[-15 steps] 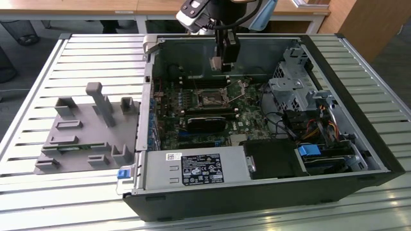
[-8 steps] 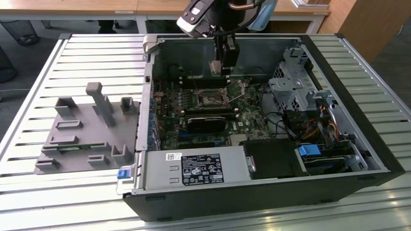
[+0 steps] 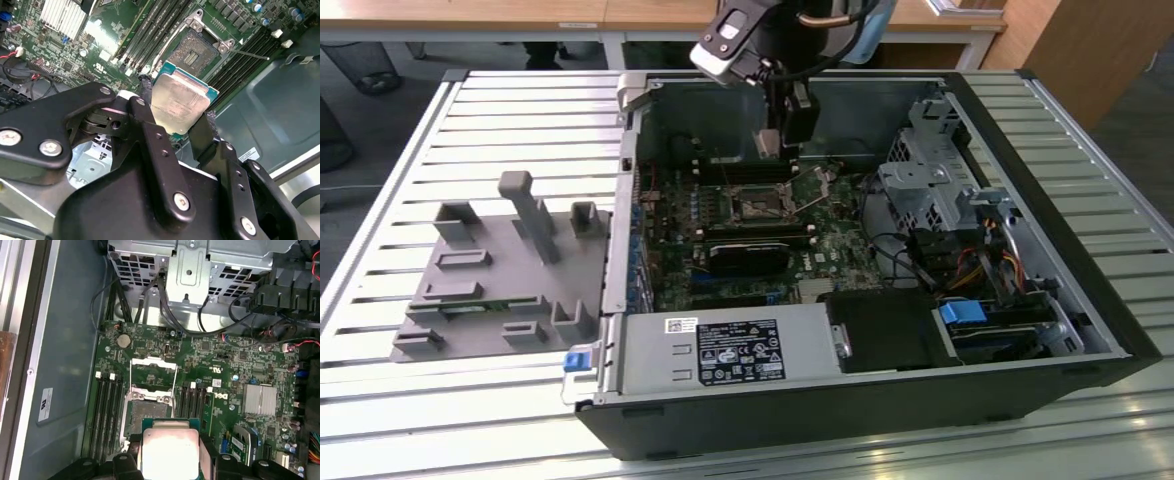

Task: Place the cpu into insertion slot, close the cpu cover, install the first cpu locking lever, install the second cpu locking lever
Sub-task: 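Place the cpu into insertion slot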

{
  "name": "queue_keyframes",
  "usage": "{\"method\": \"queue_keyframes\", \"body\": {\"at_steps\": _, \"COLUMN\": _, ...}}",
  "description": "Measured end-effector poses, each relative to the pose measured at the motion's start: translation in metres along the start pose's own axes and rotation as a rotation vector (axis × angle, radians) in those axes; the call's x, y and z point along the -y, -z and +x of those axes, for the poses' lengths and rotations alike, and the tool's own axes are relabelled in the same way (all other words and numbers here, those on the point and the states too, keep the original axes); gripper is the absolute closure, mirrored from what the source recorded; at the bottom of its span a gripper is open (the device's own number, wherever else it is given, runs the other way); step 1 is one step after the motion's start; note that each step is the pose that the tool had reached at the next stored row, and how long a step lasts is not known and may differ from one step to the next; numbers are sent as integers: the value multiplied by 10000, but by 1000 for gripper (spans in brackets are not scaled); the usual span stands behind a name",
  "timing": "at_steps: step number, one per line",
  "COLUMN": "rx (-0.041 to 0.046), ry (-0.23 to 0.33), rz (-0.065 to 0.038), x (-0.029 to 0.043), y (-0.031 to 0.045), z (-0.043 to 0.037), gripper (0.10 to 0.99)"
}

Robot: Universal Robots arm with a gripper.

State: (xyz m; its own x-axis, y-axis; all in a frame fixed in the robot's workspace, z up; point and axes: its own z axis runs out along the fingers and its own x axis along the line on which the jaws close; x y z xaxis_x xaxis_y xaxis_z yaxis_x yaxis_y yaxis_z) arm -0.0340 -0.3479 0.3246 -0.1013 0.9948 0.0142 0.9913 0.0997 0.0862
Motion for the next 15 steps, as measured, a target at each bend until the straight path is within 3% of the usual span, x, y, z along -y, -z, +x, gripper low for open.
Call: {"method": "queue_keyframes", "body": {"at_steps": 15, "rx": -29, "ry": 33, "rz": -2, "x": 4, "y": -42, "z": -1, "gripper": 545}}
